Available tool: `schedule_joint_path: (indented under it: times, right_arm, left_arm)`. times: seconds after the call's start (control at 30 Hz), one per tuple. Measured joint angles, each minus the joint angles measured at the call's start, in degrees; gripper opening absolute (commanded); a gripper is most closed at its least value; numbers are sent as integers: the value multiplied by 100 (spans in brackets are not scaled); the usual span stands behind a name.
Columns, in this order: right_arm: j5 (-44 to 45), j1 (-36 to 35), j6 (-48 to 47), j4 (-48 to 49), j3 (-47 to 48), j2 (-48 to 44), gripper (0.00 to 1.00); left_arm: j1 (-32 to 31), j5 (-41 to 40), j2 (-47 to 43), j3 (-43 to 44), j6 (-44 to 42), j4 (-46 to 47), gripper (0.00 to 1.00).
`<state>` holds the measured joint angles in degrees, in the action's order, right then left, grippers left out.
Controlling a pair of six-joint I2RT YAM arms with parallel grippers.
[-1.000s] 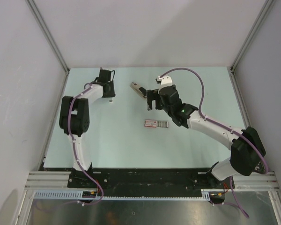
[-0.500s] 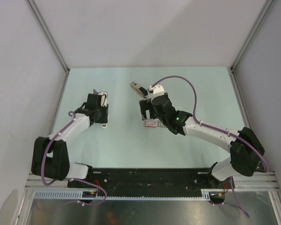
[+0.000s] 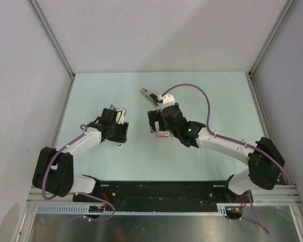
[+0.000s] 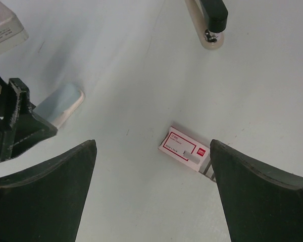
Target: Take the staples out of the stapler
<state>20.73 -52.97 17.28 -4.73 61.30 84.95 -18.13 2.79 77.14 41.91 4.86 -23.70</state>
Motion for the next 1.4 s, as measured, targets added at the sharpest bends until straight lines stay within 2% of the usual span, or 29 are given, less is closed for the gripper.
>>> schedule_joint_path:
  times: [0.07, 0.17, 0.37, 0.47, 0.63, 0.77, 0.83, 0.93, 1.07, 1.2, 1.3, 1.4]
  right_arm:
    - [0, -46, 39, -13, 0, 0, 99]
    - [-4, -125, 140, -15, 0, 0, 99]
    - [177, -518, 433, -275, 175, 203, 99]
    - [439, -833, 737, -739, 723, 710, 99]
    - [813, -1224, 1364, -1423, 1880, 1740, 99]
    - [1082, -1523, 1670, -2267, 3482, 2780, 99]
    - [953, -1613, 1829, -2673, 4651, 3456, 99]
    - [610, -1617, 1926, -3189, 5810, 4111, 99]
    - [634, -1615, 2026, -3731, 6067, 4306, 99]
    - [688, -1617, 2286, -4186, 6124, 4459, 99]
    - [678, -1617, 2505, -4387, 6142, 4653, 88]
    - [664, -1617, 2717, -4511, 6245, 4909, 84]
  left_arm:
    - [-2, 79, -2, 0, -22, 9, 92]
    - [-2, 166, -2, 0, -44, 17, 99]
    - [260, 437, -343, 426, -46, -409, 100]
    - [986, 876, -1001, 949, -50, -479, 99]
    - [2745, 1556, -2302, 1606, -107, -339, 98]
    - [3526, 2083, -2741, 1672, -315, -417, 96]
    - [3871, 2409, -2721, 1672, -378, -522, 95]
    - [4450, 2848, -2522, 1672, -358, -691, 96]
    - [5047, 3370, -2214, 1672, -289, -863, 98]
    - [5206, 3681, -2214, 1672, -304, -968, 99]
    - [5206, 3700, -2249, 1672, -391, -1012, 99]
    - [5206, 3639, -2260, 1672, -529, -1043, 99]
